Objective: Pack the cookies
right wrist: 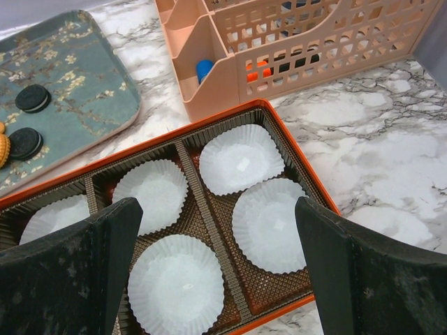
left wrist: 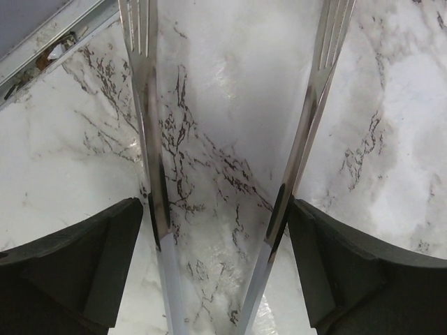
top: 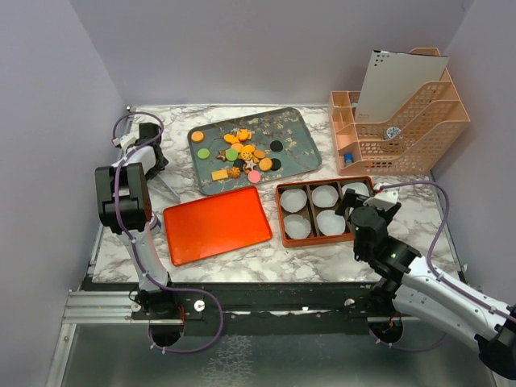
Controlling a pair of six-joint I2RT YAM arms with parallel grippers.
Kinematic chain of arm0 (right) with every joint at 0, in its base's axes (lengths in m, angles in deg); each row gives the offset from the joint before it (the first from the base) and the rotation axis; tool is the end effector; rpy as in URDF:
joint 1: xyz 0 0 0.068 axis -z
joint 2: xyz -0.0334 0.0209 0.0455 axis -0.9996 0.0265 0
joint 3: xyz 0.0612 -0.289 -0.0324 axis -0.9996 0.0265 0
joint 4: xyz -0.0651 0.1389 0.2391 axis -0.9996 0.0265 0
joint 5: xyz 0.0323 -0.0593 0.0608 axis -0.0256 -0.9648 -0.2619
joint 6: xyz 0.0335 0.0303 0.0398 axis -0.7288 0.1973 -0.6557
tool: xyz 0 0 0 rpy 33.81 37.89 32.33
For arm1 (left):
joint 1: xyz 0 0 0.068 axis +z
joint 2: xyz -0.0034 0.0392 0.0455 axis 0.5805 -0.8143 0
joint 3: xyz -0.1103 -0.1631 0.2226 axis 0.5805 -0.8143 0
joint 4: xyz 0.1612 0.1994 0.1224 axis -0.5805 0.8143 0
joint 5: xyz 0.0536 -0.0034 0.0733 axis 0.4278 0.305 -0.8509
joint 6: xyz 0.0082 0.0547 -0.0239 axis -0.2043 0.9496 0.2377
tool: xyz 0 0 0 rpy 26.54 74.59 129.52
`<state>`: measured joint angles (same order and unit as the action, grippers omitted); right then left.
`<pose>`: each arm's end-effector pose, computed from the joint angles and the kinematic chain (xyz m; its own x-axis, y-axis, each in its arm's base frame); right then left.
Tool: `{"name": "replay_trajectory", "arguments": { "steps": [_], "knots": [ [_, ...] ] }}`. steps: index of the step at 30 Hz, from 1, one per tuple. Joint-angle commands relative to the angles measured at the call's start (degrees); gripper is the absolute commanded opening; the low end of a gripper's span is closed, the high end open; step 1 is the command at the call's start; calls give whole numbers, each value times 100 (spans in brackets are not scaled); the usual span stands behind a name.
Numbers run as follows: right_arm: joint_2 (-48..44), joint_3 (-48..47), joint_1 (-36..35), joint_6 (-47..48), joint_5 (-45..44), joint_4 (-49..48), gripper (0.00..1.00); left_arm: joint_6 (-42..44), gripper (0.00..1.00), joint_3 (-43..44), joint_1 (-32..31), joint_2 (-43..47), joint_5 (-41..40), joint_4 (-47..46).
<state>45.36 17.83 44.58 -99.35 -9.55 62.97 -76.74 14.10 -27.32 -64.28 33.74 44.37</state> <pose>0.1427 0.0856 0.2453 -0.1584 0.1645 -0.9736 0.2733 0.9548 0.1168 0.4365 0.0848 0.1646 -0.4400 -0.6393 -0.6306 -0.8374 0.5456 0.0312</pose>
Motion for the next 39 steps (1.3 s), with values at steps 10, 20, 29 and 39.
{"name": "replay_trajectory", "arguments": {
  "steps": [10, 20, 29, 39],
  "knots": [
    [166, 39, 4, 87, -171, -255, 100, 612, 62, 239, 76, -14, 367, 88],
    [179, 39, 4, 142, -99, -303, 100, 1136, 42, 329, -56, 583, 431, 45],
    [98, 7, 3, 207, 185, -286, 100, 1595, 38, 456, -335, 1012, 871, 48],
    [213, -262, 4, 335, 1368, -346, 100, 2414, 39, 485, -1387, 1740, 1505, 206]
  ]
}}
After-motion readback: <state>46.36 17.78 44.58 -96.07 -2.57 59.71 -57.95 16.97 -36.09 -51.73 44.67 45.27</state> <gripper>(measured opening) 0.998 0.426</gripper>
